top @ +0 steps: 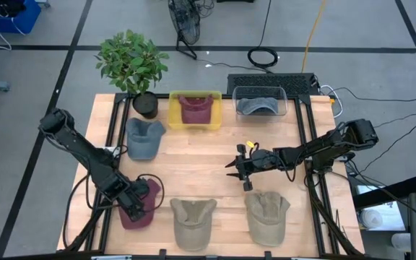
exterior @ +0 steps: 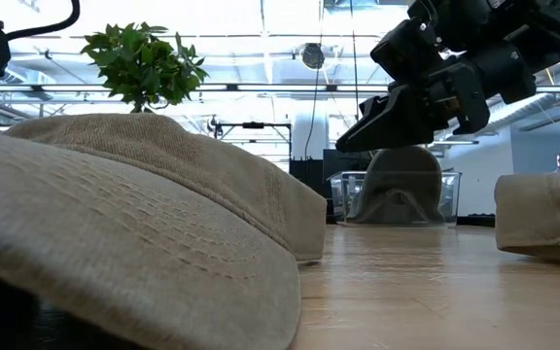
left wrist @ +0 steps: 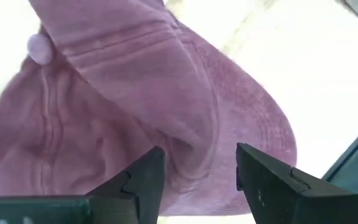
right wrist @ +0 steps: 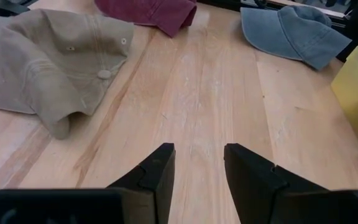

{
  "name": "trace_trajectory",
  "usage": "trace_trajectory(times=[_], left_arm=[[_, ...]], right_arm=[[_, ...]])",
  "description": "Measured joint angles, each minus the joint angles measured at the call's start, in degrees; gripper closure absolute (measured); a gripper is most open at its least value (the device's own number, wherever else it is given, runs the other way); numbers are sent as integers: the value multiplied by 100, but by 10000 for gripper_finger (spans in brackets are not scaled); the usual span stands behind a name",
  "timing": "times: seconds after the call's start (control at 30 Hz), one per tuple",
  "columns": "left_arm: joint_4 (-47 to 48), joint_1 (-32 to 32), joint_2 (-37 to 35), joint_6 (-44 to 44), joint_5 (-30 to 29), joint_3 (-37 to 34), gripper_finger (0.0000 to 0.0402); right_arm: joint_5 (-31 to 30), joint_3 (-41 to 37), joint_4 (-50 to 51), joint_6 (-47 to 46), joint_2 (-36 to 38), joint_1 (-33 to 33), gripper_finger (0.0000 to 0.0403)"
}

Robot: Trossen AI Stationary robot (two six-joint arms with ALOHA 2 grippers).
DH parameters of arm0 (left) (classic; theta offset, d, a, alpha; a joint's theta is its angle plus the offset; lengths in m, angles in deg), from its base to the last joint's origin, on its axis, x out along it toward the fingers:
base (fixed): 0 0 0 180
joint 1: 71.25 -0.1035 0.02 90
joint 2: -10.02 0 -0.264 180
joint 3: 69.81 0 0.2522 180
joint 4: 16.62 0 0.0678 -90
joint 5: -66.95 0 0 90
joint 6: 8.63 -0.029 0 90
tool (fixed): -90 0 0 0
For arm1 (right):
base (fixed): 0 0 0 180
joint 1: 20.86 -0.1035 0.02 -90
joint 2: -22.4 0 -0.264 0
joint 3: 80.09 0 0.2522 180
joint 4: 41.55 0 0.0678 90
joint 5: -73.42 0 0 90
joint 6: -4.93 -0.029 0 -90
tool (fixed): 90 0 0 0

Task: Pick & Place hat
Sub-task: Put the red cap into the yellow bin

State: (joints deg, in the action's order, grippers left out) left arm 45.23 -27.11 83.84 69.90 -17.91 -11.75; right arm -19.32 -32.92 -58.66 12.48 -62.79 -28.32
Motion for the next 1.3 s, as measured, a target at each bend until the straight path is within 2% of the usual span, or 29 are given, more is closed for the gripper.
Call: trace_trajectory(times=[0.23,0.33,0.7,0.8,1.0,1.17,1.3], left_arm=[[6,56,5,-1,-69,0,205],[3,68,5,-30,-66,0,222],[8,63,5,-103,-22,0,365],[8,63,6,-176,-18,0,393],[8,60,7,-233,-9,0,383],[-11,-80,5,-414,317,0,396],[-25,-231,-80,-626,344,15,389]], right_arm=[[0,0,49,7,0,0,277],[0,0,49,9,0,0,277],[0,0,47,20,0,0,277],[0,0,47,20,0,0,277],[0,0,47,20,0,0,277],[-10,0,45,20,0,0,277],[-13,0,45,-6,0,0,277]])
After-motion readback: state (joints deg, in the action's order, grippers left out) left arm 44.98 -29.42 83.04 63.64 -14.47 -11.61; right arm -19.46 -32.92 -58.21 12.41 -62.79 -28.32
